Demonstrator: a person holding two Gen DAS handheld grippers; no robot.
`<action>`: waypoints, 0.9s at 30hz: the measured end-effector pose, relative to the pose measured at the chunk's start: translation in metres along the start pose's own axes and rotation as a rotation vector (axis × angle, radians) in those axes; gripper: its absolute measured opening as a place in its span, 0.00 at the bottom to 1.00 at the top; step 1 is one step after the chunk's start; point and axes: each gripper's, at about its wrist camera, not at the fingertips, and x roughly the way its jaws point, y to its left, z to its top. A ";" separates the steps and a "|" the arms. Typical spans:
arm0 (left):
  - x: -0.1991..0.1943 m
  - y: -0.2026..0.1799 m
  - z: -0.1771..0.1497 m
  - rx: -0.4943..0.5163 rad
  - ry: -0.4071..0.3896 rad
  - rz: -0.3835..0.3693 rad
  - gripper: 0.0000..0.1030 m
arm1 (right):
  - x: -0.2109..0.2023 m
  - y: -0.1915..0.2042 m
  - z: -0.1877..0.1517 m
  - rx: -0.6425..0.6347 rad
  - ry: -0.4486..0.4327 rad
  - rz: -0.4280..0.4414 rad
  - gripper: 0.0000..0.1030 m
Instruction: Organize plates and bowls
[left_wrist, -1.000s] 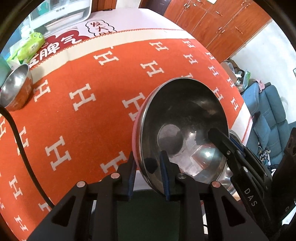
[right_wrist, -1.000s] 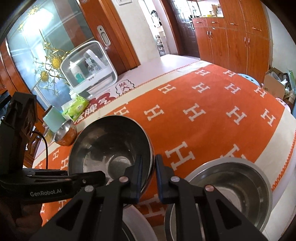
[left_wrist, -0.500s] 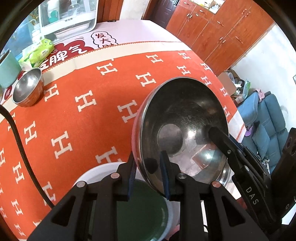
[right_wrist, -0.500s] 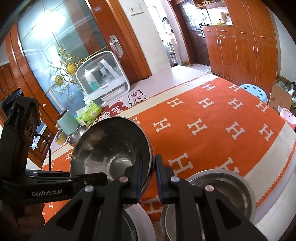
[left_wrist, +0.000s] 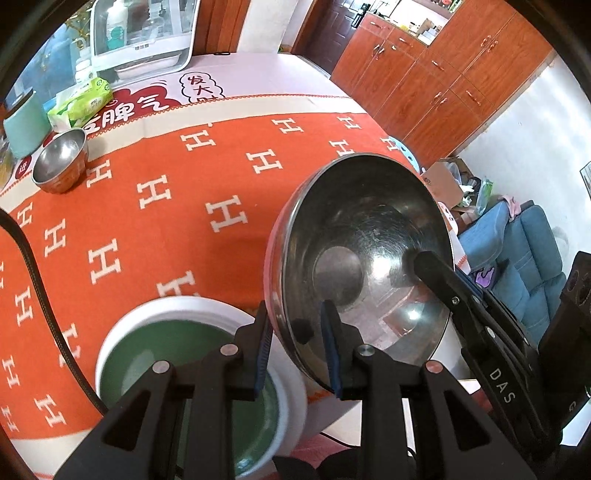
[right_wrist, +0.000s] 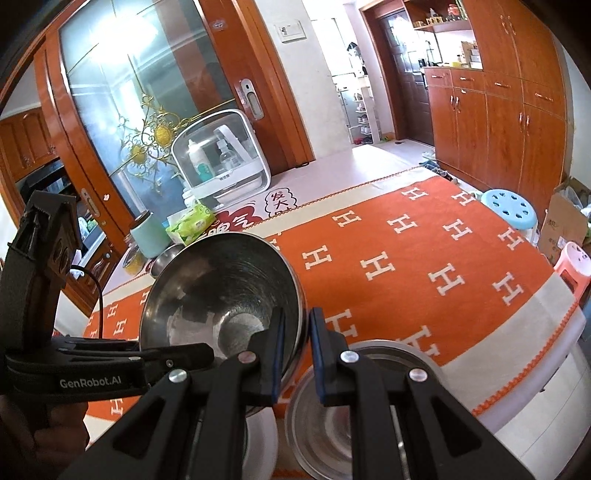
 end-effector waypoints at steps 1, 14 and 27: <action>0.000 -0.003 -0.002 -0.002 -0.002 0.000 0.24 | -0.002 -0.002 0.000 -0.009 0.003 -0.001 0.13; 0.016 -0.041 -0.025 -0.024 0.021 -0.003 0.24 | -0.015 -0.030 -0.005 -0.111 0.072 -0.028 0.13; 0.056 -0.074 -0.035 -0.029 0.117 0.006 0.24 | -0.004 -0.077 -0.015 -0.104 0.185 -0.049 0.13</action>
